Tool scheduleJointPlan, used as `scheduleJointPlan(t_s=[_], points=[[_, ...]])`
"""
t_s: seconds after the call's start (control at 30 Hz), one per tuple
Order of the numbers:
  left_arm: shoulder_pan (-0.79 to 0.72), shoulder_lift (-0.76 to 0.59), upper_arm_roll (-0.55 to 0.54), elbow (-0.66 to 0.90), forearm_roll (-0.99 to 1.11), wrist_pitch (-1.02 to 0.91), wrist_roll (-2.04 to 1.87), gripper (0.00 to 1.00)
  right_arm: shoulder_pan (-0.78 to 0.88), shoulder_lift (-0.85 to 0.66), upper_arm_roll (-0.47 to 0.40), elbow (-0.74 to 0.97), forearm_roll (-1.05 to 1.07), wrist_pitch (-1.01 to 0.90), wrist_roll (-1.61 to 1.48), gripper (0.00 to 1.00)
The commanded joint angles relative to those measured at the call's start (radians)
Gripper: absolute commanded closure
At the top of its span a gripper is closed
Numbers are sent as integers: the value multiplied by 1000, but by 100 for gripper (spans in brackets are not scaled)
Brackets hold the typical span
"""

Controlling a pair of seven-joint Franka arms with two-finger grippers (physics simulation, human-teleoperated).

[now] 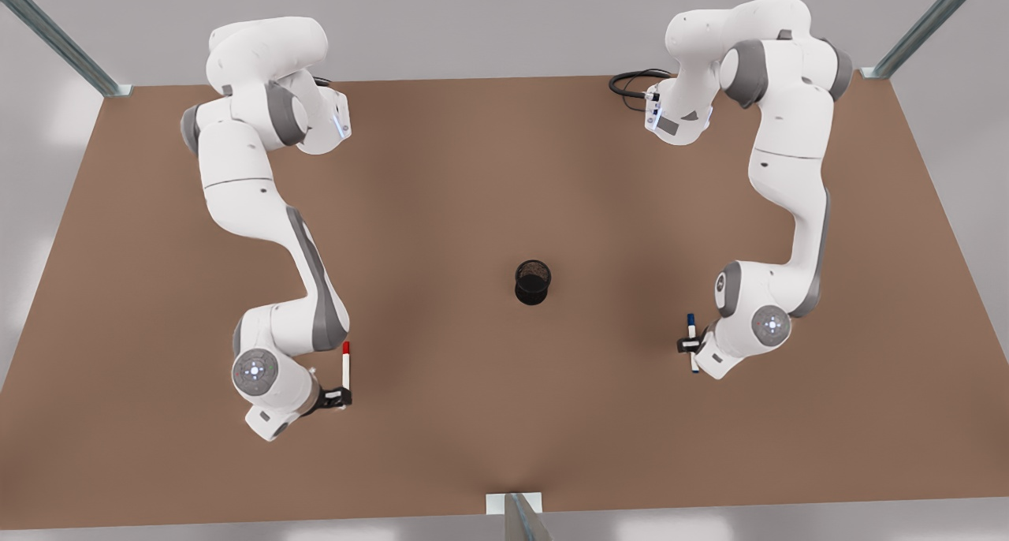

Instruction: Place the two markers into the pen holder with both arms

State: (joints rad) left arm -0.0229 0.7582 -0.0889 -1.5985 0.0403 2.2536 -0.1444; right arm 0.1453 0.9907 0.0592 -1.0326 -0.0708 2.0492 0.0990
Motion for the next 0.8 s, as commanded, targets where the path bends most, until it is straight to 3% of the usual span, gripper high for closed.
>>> scheduleJointPlan(t_s=[0.0, 0.2, 0.3, 0.43, 0.5, 0.77], points=[[0, 4, 0, 2, 12, 7, 3, 33, 7, -4, 2, -29, 26, -1, 127, 0], [0, 24, 0, 11, 10, 7, 0, 35, -3, -63, 28, -161, 28, 11, 131, 2], [0, 47, 0, 54, 10, 6, 0, 35, -4, -78, 27, -218, 26, 9, 143, 13], [0, 47, 0, 54, 10, 6, -1, 49, -12, -64, 27, -216, 25, 52, 143, 25], [0, 47, 0, 54, 10, 6, -1, 50, -16, -61, 27, -225, 26, 58, 143, 31], [0, 53, 0, 54, 12, 6, -7, 61, -20, -60, 25, -248, 25, 118, 139, 37]])
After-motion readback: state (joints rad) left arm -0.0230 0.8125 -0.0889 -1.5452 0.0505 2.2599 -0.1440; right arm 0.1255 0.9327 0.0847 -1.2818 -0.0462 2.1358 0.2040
